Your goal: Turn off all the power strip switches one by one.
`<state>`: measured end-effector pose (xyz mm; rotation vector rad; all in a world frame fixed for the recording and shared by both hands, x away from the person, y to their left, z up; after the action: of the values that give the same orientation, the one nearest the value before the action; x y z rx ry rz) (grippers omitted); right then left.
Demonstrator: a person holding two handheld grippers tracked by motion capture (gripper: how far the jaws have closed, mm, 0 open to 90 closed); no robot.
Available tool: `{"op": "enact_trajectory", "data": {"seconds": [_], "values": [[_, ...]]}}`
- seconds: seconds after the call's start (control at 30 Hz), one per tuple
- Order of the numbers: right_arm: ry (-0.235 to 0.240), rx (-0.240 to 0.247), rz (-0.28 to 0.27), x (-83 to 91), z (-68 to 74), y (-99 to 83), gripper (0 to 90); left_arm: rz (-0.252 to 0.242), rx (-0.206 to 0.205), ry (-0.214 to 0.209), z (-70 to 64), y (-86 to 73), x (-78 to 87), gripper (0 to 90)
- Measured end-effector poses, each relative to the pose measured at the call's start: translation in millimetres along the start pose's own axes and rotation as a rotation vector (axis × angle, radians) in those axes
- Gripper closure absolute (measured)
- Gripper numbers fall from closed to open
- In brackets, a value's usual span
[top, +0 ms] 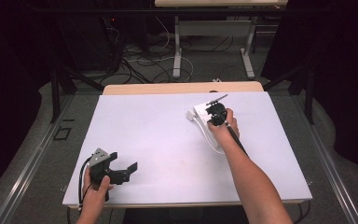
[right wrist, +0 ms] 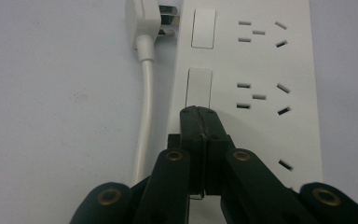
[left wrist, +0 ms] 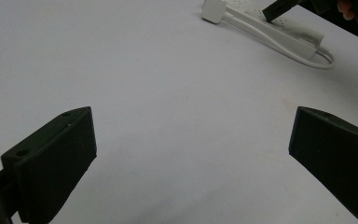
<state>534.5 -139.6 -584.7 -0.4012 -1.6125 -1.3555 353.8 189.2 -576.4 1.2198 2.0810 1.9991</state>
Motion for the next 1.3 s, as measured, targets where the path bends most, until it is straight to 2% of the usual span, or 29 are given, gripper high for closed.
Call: {"op": "enact_trajectory", "data": {"seconds": [0.07, 0.1, 0.13, 0.17, 0.2, 0.27, 0.3, 0.37, 0.4, 0.43, 0.53, 0.6, 0.67, 0.73, 0.87, 0.93, 1.3], "values": [[0.011, -0.016, -0.002, -0.5, -0.1, 0.7, 90.0, 0.001, 0.001, 0.000, 0.3, -0.2, -0.3, 0.8], [0.000, -0.013, 0.021, 0.5, -1.7, -0.2, 90.0, 0.002, 0.000, 0.000, 0.4, -0.3, -0.4, 0.8], [0.012, -0.019, 0.019, 0.7, -0.8, 0.6, 90.0, 0.002, 0.001, 0.000, 0.3, -0.3, -0.4, 0.9], [0.021, -0.018, -0.012, -1.1, -1.2, 2.9, 90.0, 0.001, 0.001, -0.001, 0.2, -0.2, -0.3, 0.9], [0.008, -0.019, 0.017, 1.3, -1.9, 2.4, 90.0, 0.001, 0.000, 0.000, 0.2, -0.3, -0.3, 0.9], [0.005, -0.020, 0.012, 1.9, -1.7, 4.5, 90.0, 0.002, 0.000, 0.000, 0.5, -0.4, -0.3, 0.9], [0.020, -0.025, 0.003, 2.0, -0.2, 6.2, 90.0, 0.003, 0.001, 0.000, 0.6, -0.5, -0.5, 0.9], [0.006, -0.019, 0.004, 1.8, -1.4, 7.8, 90.0, 0.003, 0.001, 0.001, 0.5, -0.6, -0.4, 0.9], [0.027, -0.021, -0.008, 0.9, 0.0, 9.7, 90.0, 0.002, 0.001, 0.001, 0.4, -0.5, -0.2, 0.9], [0.007, -0.022, 0.006, 1.5, -1.3, 10.0, 90.0, 0.002, 0.001, 0.001, 0.2, -0.4, 0.1, 0.9], [0.019, -0.020, -0.002, 0.3, -2.3, 12.6, 90.0, -0.001, 0.002, 0.002, 0.3, -0.5, 0.5, 0.9], [0.014, -0.045, -0.006, -0.9, -1.4, 14.2, 90.0, 0.000, 0.002, 0.004, 1.1, -0.7, 0.8, 0.9], [0.014, -0.029, -0.018, -1.2, -3.0, 15.6, 90.0, -0.001, 0.003, 0.005, 1.6, -0.7, 0.9, 0.9], [0.033, -0.043, -0.027, -2.5, -0.1, 17.5, 90.0, -0.002, 0.003, 0.004, 1.8, -0.5, 0.7, 0.9], [0.008, -0.019, -0.027, -4.1, -1.4, 21.5, 90.0, -0.003, 0.003, 0.003, 2.0, -0.3, 0.4, 0.9], [0.022, -0.018, -0.045, -5.9, 1.4, 25.2, 90.0, -0.002, 0.006, 0.003, 2.1, -0.5, 0.5, 0.9], [0.005, -0.008, -0.029, -13.0, 4.0, 37.2, 90.0, -0.005, 0.014, 0.008, 4.8, -0.5, 4.3, 0.9]]}}
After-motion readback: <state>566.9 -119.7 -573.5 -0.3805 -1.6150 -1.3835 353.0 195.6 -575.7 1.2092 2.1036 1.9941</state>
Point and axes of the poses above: each handheld gripper's, and its own axes: x roughly backward along the jaws, y roughly out of its top, z roughly to its left, the point moved 8 cm from there along -x, roughly forward along the jaws, and after that the axes turned 3 degrees about y, right-handed, at the moved point
